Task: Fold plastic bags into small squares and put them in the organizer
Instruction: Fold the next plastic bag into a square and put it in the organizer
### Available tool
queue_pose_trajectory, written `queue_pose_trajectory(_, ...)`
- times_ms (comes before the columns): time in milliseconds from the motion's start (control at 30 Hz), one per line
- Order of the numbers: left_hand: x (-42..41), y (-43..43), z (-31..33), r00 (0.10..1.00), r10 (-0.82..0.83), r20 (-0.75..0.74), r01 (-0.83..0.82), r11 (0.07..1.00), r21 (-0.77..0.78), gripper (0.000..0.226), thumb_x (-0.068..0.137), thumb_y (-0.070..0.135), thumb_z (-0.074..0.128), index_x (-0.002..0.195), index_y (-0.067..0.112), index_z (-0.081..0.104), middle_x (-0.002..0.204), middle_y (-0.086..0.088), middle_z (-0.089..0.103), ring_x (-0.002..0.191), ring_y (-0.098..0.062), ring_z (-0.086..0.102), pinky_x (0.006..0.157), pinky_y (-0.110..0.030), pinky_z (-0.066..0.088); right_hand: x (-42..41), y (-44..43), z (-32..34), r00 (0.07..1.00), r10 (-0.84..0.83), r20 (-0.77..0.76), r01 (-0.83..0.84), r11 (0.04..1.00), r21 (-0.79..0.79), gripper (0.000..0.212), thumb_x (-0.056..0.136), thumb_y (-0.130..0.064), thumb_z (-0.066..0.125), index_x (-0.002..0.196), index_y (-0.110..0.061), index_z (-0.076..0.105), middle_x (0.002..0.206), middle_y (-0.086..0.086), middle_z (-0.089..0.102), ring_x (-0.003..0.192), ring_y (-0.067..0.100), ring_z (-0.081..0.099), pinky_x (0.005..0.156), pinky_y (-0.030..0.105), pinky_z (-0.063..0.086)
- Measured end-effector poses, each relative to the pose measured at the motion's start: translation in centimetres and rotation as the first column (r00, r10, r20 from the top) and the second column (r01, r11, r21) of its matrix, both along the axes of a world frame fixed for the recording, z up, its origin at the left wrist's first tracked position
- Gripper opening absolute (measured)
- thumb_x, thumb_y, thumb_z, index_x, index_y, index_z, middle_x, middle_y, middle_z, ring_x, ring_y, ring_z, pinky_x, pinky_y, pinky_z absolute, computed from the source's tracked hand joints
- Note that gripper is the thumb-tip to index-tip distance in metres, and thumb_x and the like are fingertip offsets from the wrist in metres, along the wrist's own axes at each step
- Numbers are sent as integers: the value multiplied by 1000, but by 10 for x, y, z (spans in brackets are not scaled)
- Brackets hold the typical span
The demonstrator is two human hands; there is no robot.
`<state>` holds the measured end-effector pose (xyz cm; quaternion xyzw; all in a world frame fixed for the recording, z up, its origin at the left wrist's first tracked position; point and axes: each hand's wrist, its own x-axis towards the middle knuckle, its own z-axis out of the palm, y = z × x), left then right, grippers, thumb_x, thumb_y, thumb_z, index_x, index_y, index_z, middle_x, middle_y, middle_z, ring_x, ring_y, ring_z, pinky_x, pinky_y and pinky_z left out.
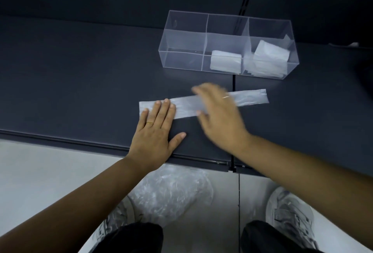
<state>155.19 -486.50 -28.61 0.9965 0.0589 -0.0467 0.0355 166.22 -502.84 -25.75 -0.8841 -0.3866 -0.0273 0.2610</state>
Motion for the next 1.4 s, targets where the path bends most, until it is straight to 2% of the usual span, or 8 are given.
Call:
queue_pose_trajectory(100,-1,-1,-1,1000,-18,-2,18,1000,8,78,89,63,-1,150,14,-1,159,-4,-5,147,-21,-6,119,-42,-2,-15,9,-18,963,250,-104,-270,907,-323,61,101,-39,35,153,-13,15,161,3,10,149,18,3,121,36,0)
queue_pose_trajectory(400,1,0,-1,1000,-24,17,24,1000,11,78,93,61,9,152,10,16,159,-9,14,147,-26,10,118,-46,10,38,-91,-23,997,-37,-68,-8,825,-565,88,82,-68,-3,152,-15,-10,159,-1,-18,145,11,-18,118,30,-11)
queue_pose_trajectory(500,0,0,0,999,-28,24,27,1000,14,78,93,60,8,151,9,17,159,-9,15,147,-27,11,118,-47,11,53,-118,-18,976,-178,-122,99,871,-481,72,95,-55,15,153,-14,5,161,-2,-4,148,12,-5,120,30,-5)
queue_pose_trajectory(633,0,-1,2,1000,-24,20,24,1000,3,78,92,60,9,152,9,15,159,-9,13,147,-26,9,119,-47,11,77,-120,-10,917,-361,-167,348,932,-106,41,99,-28,47,136,-10,50,138,10,49,127,29,42,109,39,29)
queue_pose_trajectory(933,4,8,2,997,-71,19,72,996,-46,82,90,65,7,152,12,14,160,-5,9,148,-22,5,120,-45,8,91,-112,-6,924,-284,-255,264,958,-110,12,88,-19,66,79,-17,58,93,-5,54,89,8,49,80,17,36)
queue_pose_trajectory(1133,21,31,14,964,-261,57,266,955,-129,87,85,73,21,147,13,30,160,1,13,148,-12,2,120,-38,2,44,-131,19,520,-250,-816,478,878,35,13,86,-1,64,88,-10,55,50,0,60,47,7,53,46,17,41)
queue_pose_trajectory(1267,22,-37,27,929,-349,122,370,879,-302,98,80,76,38,152,13,16,160,-2,10,148,-14,1,120,-33,1,4,-143,44,281,-176,-943,499,867,-13,22,86,2,62,106,-6,56,59,6,63,56,15,51,50,24,39)
queue_pose_trajectory(1400,10,-114,34,934,-304,186,356,775,-522,85,88,57,51,152,19,11,159,8,8,146,-4,1,119,-22,2,-26,-139,77,189,-43,-981,366,930,30,24,85,-3,64,107,-10,58,65,9,65,52,11,56,51,22,45)
